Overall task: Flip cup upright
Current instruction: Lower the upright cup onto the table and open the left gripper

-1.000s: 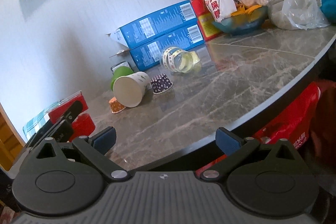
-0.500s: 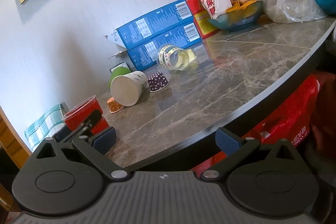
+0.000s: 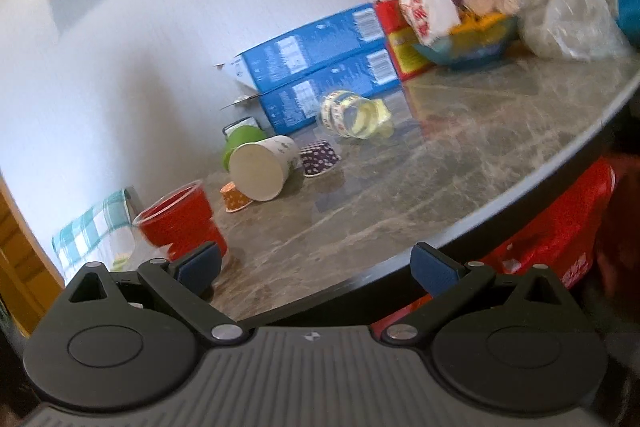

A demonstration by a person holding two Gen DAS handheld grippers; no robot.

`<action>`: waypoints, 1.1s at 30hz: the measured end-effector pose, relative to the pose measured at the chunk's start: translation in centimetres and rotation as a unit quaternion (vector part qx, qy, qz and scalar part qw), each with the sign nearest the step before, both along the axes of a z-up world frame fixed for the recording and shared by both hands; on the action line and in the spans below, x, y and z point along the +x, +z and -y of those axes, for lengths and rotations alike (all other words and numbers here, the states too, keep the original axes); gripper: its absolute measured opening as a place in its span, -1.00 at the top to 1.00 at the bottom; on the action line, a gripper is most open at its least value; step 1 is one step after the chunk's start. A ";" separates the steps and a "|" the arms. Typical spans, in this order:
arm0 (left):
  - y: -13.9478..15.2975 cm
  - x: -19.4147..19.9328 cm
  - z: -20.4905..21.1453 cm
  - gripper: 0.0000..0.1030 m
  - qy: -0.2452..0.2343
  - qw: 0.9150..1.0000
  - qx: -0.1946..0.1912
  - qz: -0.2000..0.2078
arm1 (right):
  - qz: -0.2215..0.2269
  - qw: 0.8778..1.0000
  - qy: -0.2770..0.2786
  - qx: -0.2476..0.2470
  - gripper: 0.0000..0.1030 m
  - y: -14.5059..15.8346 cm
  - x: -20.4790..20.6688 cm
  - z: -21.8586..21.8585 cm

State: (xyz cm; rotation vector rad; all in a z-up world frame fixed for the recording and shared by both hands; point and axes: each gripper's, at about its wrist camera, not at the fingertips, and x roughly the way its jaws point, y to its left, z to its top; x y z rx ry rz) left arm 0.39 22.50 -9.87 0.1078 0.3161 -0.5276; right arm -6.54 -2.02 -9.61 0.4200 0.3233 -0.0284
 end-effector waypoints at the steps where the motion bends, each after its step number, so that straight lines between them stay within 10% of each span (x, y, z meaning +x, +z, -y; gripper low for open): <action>1: 1.0 -0.3 -0.7 -0.95 0.004 1.000 0.011 -0.012 | -0.004 1.000 0.006 -0.010 -0.98 0.4 0.0 -0.3; 7: 5.3 2.7 -2.7 -0.95 0.029 0.986 0.071 -0.147 | -0.038 0.996 0.027 -0.080 -0.98 4.1 0.2 -3.3; 33: 10.0 2.2 -1.1 -0.95 0.007 0.989 0.068 -0.130 | -0.084 0.989 0.035 -0.115 -0.98 8.0 2.2 -3.9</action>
